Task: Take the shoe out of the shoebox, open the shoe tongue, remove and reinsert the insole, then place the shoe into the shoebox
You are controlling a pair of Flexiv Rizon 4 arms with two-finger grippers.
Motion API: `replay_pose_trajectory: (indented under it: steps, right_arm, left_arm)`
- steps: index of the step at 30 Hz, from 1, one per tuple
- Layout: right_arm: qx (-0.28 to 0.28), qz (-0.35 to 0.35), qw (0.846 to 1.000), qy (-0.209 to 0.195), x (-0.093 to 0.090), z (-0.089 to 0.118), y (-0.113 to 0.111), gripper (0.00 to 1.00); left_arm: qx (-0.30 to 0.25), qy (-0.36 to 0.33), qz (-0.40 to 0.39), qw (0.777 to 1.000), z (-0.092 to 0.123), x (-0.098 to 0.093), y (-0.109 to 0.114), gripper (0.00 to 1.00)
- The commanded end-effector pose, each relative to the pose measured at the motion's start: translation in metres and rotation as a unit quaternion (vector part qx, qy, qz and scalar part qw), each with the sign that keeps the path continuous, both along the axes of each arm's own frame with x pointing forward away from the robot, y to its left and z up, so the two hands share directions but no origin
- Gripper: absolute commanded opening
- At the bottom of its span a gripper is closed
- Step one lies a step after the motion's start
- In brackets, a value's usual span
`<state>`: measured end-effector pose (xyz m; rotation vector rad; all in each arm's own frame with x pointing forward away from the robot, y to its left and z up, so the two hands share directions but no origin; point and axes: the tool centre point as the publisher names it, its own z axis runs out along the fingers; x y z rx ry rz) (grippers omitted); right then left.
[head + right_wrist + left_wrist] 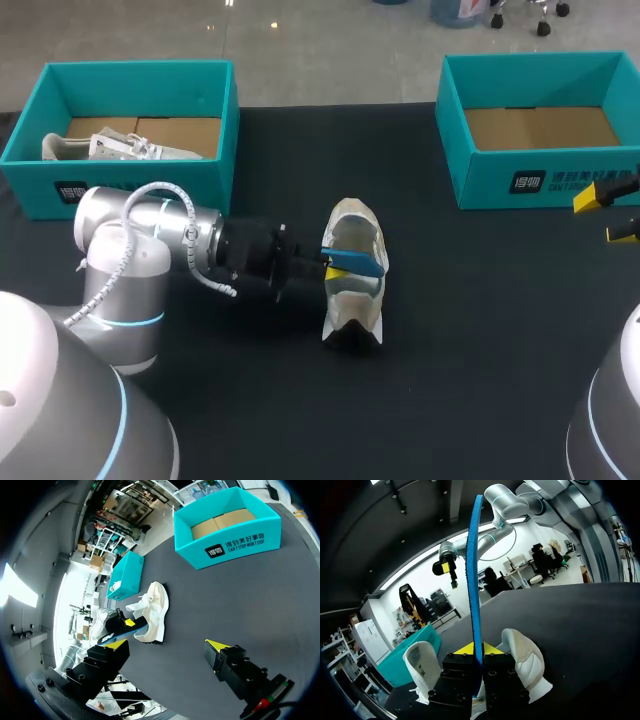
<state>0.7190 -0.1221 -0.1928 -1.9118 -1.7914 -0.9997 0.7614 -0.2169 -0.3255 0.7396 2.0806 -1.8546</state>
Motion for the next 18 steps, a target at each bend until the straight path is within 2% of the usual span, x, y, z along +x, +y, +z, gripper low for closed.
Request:
replay_pose_trajectory:
  steps: [1, 12, 18]
  right_arm:
    - [-0.002, -0.001, 1.0, 0.001, -0.001, 0.0, 0.001, 1.0]
    - [-0.002, -0.001, 1.0, 0.001, -0.001, 0.0, 0.001, 1.0]
    - [-0.002, -0.001, 1.0, 0.001, -0.001, 0.0, 0.001, 1.0]
  left_arm:
    - [0.003, -0.001, 0.002, 1.0, -0.005, 0.003, -0.007, 0.0]
    - [0.019, 0.008, 0.009, 1.0, -0.02, 0.014, -0.011, 0.0]
    - [0.016, 0.013, 0.011, 1.0, -0.021, 0.01, -0.009, 0.0]
